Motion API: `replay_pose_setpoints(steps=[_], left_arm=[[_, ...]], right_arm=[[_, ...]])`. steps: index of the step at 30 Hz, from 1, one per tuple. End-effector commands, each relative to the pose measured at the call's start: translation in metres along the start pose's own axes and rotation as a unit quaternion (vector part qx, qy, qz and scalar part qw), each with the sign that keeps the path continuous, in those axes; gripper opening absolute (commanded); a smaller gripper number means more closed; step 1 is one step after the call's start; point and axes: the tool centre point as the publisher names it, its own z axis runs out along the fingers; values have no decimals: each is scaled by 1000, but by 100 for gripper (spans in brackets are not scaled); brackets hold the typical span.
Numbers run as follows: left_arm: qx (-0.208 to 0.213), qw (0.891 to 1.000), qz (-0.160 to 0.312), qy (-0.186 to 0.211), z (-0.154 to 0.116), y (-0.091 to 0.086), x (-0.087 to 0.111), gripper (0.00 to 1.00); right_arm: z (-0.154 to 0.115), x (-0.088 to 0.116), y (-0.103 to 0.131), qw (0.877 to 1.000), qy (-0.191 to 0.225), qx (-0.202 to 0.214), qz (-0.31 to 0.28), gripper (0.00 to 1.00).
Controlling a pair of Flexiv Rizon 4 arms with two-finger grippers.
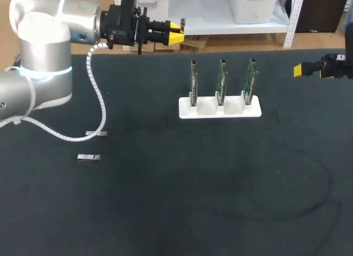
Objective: Pick up the optical module with the left hand, and insert it into the network port with the right hand.
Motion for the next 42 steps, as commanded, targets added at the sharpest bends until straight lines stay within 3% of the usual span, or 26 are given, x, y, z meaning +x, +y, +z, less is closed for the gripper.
replay_pose_setpoints(steps=[1, 13, 24, 42], left_arm=[[-31, 999, -4, -13, 4, -12, 2, 0], [-34, 999, -15, -34, 13, -13, 15, 0], [-6, 1000, -14, -25, 22, -11, 19, 0], [-10, 1000, -16, -20, 18, -11, 22, 0]], right_arm=[[0, 0, 0, 1000, 0, 0, 0, 100], [0, 0, 0, 1000, 0, 0, 0, 100], [0, 0, 0, 1000, 0, 0, 0, 100], [0, 0, 0, 1000, 0, 0, 0, 100]])
